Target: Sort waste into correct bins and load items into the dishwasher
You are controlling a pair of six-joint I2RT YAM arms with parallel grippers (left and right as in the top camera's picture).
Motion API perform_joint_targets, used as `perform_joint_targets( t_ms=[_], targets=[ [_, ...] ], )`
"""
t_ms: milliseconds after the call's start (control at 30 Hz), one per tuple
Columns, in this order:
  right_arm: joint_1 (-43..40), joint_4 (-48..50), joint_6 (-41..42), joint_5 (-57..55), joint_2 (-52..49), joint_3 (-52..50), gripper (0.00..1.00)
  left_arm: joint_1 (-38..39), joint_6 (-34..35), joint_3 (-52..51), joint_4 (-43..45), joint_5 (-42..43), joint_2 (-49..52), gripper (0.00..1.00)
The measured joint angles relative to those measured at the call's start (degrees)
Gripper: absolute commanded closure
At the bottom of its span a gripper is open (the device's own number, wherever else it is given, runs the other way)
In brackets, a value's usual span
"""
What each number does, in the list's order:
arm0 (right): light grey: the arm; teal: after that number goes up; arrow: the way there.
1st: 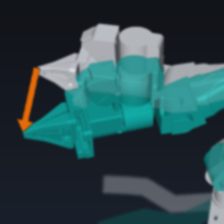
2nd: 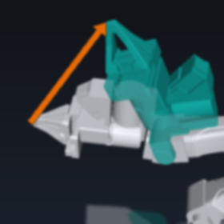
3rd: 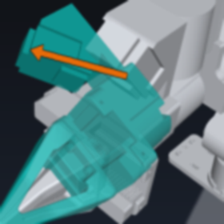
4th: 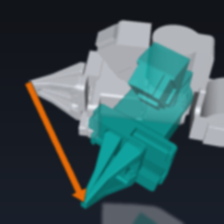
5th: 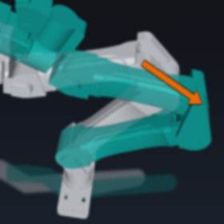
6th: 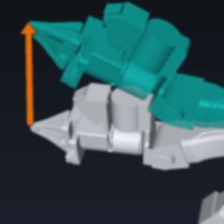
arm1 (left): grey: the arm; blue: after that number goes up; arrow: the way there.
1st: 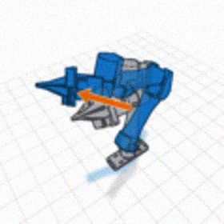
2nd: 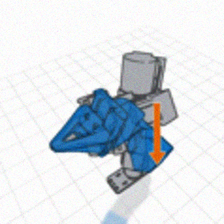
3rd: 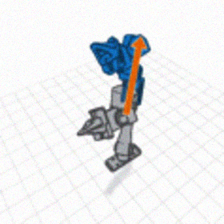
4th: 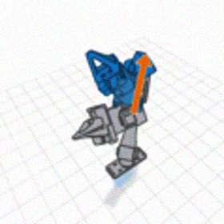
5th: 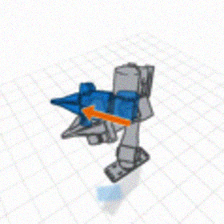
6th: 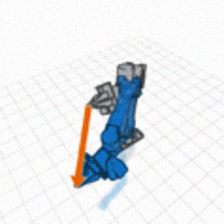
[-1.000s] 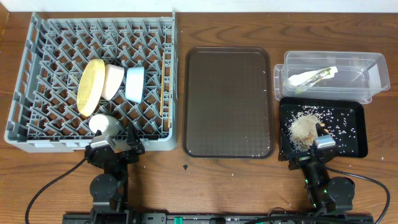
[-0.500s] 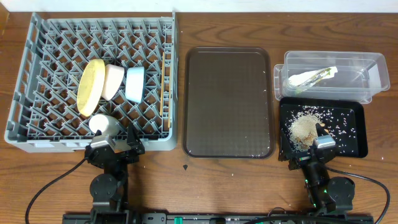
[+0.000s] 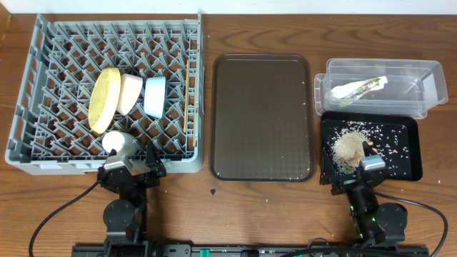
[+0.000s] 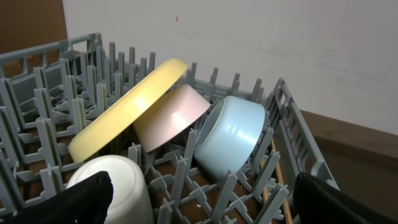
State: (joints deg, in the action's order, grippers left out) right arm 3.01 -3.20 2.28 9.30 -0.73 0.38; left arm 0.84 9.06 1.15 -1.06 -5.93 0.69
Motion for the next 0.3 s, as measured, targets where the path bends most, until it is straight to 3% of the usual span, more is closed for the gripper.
perform_joint_targets(
  t_ms=[300],
  targets=[
    [0.0, 0.0, 0.0, 0.0, 0.0, 0.0, 0.01, 0.0, 0.0, 0.0, 0.0, 0.0, 0.0, 0.07]
  ],
)
